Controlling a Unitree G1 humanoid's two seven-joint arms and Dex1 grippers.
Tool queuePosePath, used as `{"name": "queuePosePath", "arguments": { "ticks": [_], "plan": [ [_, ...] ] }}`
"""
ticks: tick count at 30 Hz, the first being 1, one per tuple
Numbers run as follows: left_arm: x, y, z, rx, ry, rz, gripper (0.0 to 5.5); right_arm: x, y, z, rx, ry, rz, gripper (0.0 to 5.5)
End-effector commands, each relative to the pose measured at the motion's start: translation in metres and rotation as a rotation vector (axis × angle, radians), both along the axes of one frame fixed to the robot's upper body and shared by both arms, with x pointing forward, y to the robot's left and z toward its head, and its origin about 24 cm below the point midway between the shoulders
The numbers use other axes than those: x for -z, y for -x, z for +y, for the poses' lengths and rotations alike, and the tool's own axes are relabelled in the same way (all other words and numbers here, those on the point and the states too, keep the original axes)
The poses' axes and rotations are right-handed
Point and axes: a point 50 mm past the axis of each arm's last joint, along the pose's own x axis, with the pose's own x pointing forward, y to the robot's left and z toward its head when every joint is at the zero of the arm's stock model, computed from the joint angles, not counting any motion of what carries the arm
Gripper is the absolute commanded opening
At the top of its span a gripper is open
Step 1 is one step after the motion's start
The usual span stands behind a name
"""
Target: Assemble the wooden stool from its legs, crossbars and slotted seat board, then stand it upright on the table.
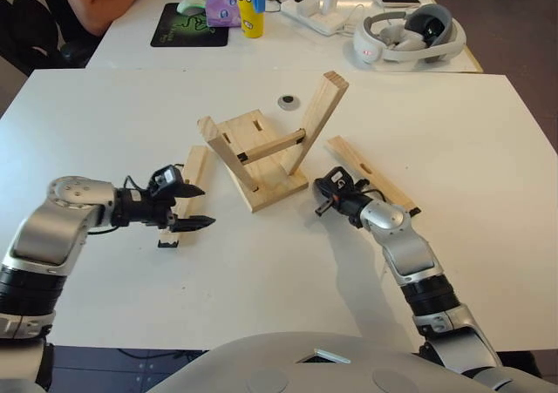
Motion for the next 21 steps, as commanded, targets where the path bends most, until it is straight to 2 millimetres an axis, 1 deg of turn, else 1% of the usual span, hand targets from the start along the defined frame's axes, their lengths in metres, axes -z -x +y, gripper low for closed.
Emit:
{"name": "queuePosePath", "arguments": {
  "ticks": [1, 3, 6, 9, 12, 15, 21],
  "plan": [
    [0.021, -0.008, -0.025, -0.010, -0.045, -0.080, 3.75, -0.004, -0.007, 0.008, -0.041, 0.002, -0.023, 0.00],
    [0.029, -0.012, -0.027, -0.016, -0.081, -0.105, 3.75, -0.004, -0.009, 0.014, -0.083, -0.002, -0.027, 0.00],
    [0.034, -0.016, -0.024, -0.019, -0.120, -0.118, 3.75, -0.004, -0.008, 0.023, -0.161, -0.019, -0.018, 0.00],
    [0.035, -0.022, -0.020, -0.016, -0.144, -0.131, 3.75, -0.002, -0.003, 0.029, -0.225, -0.025, -0.003, 0.00],
    [0.034, -0.027, -0.020, -0.001, -0.138, -0.147, 3.75, -0.002, 0.000, 0.031, -0.244, -0.033, 0.003, 0.00],
    [0.034, -0.031, -0.025, 0.027, -0.124, -0.157, 3.75, -0.002, 0.002, 0.032, -0.252, -0.040, 0.008, 0.00],
    [0.037, -0.033, -0.042, 0.080, -0.054, -0.154, 3.75, -0.002, 0.009, 0.039, -0.284, -0.066, 0.024, 0.00]
  ]
}}
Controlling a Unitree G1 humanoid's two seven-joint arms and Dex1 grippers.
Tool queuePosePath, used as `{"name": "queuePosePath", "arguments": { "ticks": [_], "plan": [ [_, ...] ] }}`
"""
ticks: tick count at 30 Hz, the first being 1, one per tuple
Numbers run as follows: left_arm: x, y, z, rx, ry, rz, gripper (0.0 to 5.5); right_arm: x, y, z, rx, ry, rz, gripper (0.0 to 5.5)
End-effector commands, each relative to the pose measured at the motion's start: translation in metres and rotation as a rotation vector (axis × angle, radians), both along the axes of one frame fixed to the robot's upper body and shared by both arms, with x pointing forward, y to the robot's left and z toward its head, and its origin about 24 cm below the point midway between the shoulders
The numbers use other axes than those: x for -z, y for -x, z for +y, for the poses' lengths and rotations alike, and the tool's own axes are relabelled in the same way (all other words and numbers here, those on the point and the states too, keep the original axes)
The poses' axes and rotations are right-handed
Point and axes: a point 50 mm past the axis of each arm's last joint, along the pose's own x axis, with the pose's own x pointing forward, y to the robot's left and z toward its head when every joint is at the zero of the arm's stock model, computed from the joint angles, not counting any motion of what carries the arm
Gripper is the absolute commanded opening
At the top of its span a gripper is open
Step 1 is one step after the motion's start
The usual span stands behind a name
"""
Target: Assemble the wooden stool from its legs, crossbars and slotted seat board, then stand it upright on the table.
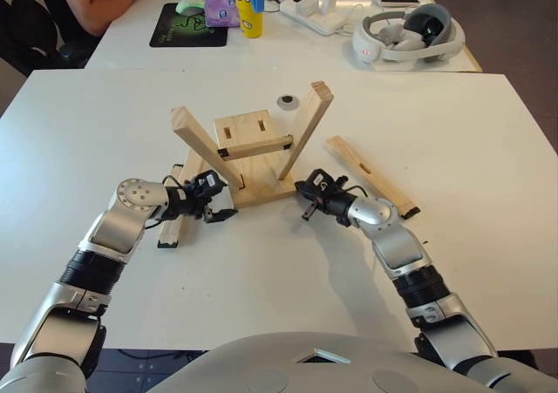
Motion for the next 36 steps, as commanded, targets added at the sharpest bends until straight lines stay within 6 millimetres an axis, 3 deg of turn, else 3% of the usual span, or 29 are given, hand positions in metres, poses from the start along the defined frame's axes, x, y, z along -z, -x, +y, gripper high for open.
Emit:
{"name": "queuePosePath", "arguments": {
  "ticks": [1, 14, 21, 31, 36],
  "plan": [
    [0.003, -0.001, -0.023, 0.081, 0.048, 0.006, 3.75, -0.001, 0.008, 0.012, -0.062, -0.035, 0.019, 0.00],
    [0.011, -0.011, -0.034, 0.078, 0.079, -0.010, 3.75, 0.000, 0.015, 0.007, -0.022, -0.021, 0.034, 0.00],
    [0.009, -0.010, -0.037, 0.073, 0.109, -0.007, 3.75, -0.010, 0.006, -0.016, 0.107, 0.013, -0.048, 0.00],
    [-0.006, 0.000, 0.014, -0.073, 0.005, -0.090, 3.75, -0.039, 0.040, -0.031, 0.106, -0.091, -0.007, 0.00],
    [-0.034, -0.004, 0.024, -0.186, 0.153, -0.158, 3.62, -0.038, 0.038, -0.009, 0.119, -0.296, 0.042, 0.00]
  ]
}}
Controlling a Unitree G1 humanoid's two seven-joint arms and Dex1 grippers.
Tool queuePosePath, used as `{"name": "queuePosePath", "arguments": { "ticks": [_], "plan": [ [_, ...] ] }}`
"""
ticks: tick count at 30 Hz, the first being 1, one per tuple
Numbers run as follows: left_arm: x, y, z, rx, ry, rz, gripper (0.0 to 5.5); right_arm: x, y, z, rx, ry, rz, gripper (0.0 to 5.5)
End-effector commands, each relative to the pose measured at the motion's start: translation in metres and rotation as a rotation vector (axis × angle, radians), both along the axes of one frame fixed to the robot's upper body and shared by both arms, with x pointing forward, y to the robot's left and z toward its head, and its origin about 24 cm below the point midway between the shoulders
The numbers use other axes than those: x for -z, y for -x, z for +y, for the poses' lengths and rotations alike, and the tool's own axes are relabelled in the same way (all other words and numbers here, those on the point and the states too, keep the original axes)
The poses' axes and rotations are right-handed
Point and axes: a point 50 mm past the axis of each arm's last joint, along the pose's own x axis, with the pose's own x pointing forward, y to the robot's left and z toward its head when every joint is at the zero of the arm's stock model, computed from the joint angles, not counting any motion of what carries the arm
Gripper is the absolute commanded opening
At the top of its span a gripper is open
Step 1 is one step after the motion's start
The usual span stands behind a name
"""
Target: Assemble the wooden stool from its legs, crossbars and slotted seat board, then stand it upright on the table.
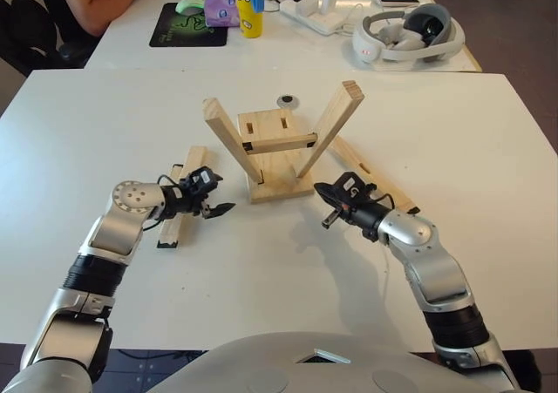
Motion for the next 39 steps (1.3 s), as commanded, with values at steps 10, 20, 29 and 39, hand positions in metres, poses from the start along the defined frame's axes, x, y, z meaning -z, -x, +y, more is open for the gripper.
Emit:
{"name": "queuePosePath", "arguments": {
  "ticks": [10, 20, 29, 39],
  "plan": [
    [-0.086, -0.037, 0.009, -0.157, 0.416, -0.176, 2.19, 0.039, -0.026, 0.048, 0.208, -0.134, 0.023, 0.00],
    [-0.137, -0.044, -0.003, -0.131, 0.578, -0.253, 0.71, 0.068, -0.023, 0.057, 0.197, -0.035, 0.089, 0.00],
    [-0.200, -0.022, -0.018, 0.072, 0.989, -0.144, 0.02, 0.077, -0.019, 0.065, 0.154, 0.005, 0.110, 0.00],
    [-0.246, -0.018, -0.019, 0.095, 1.108, -0.261, 0.02, 0.080, -0.019, 0.068, 0.130, 0.026, 0.111, 0.00]
  ]
}}
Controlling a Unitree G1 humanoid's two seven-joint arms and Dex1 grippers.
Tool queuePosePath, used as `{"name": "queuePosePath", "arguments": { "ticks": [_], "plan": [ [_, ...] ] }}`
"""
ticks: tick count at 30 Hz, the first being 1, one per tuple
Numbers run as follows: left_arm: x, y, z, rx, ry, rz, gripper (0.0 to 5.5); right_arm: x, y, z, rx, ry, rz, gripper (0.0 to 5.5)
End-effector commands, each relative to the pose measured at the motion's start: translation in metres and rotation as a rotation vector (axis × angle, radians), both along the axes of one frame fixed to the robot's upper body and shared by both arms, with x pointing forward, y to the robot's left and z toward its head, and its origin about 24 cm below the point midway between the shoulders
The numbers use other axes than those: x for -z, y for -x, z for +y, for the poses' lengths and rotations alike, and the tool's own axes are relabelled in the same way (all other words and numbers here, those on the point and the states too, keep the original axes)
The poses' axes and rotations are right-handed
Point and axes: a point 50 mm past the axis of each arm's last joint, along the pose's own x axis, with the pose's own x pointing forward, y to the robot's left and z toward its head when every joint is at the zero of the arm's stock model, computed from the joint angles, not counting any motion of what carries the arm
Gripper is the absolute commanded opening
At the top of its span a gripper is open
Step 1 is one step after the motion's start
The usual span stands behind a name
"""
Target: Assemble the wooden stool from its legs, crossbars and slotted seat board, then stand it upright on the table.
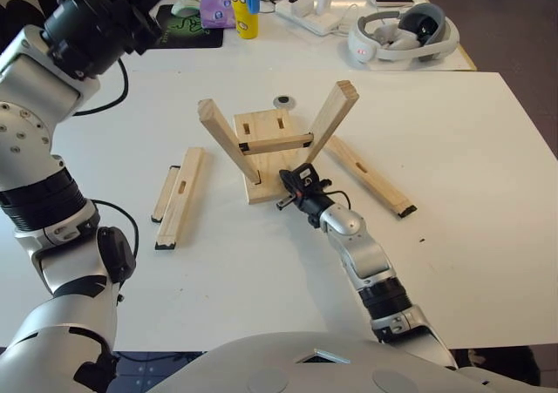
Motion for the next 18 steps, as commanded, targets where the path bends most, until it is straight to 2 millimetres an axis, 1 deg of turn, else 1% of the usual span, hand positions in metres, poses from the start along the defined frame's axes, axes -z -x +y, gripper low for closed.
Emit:
{"name": "queuePosePath", "arguments": {
  "ticks": [1, 2, 3, 4, 5, 7, 8, 9, 10, 13, 14, 16, 17, 18],
  "plan": [
    [-0.005, 0.001, -0.006, -0.022, -0.054, -0.027, 0.02, 0.034, 0.017, 0.000, -0.031, 0.079, 0.161, 0.00],
    [0.008, 0.000, -0.012, -0.011, -0.133, 0.002, 0.02, 0.034, 0.018, 0.001, -0.034, 0.080, 0.163, 0.00],
    [0.029, 0.000, -0.022, 0.004, -0.267, 0.051, 0.02, 0.034, 0.018, 0.001, -0.035, 0.081, 0.164, 0.00],
    [0.057, 0.001, -0.032, 0.022, -0.418, 0.113, 0.02, 0.034, 0.018, 0.001, -0.035, 0.082, 0.166, 0.00],
    [0.076, 0.003, -0.037, 0.039, -0.517, 0.151, 0.02, 0.034, 0.018, 0.001, -0.034, 0.083, 0.166, 0.00],
    [0.127, 0.010, -0.042, 0.065, -0.750, 0.221, 0.02, 0.034, 0.017, 0.002, -0.040, 0.086, 0.169, 0.00],
    [0.142, 0.015, -0.047, 0.092, -0.800, 0.221, 0.02, 0.035, 0.017, 0.003, -0.044, 0.091, 0.173, 0.00],
    [0.143, 0.016, -0.052, 0.103, -0.782, 0.207, 0.02, 0.035, 0.017, 0.003, -0.044, 0.091, 0.174, 0.00],
    [0.136, 0.014, -0.056, 0.096, -0.733, 0.179, 0.02, 0.035, 0.017, 0.003, -0.047, 0.093, 0.176, 0.00],
    [0.093, -0.002, -0.057, 0.006, -0.550, 0.063, 0.02, 0.037, 0.018, 0.002, -0.039, 0.094, 0.182, 0.00],
    [0.083, -0.007, -0.055, -0.027, -0.508, 0.035, 0.02, 0.037, 0.018, 0.002, -0.037, 0.095, 0.184, 0.00],
    [0.054, -0.014, -0.047, -0.084, -0.395, -0.023, 0.02, 0.040, 0.019, 0.002, -0.034, 0.100, 0.191, 0.00],
    [0.040, -0.014, -0.044, -0.094, -0.345, -0.049, 0.02, 0.040, 0.019, 0.001, -0.034, 0.102, 0.192, 0.00],
    [0.020, -0.013, -0.038, -0.098, -0.280, -0.087, 0.02, 0.040, 0.018, 0.001, -0.035, 0.104, 0.193, 0.00]
  ]
}}
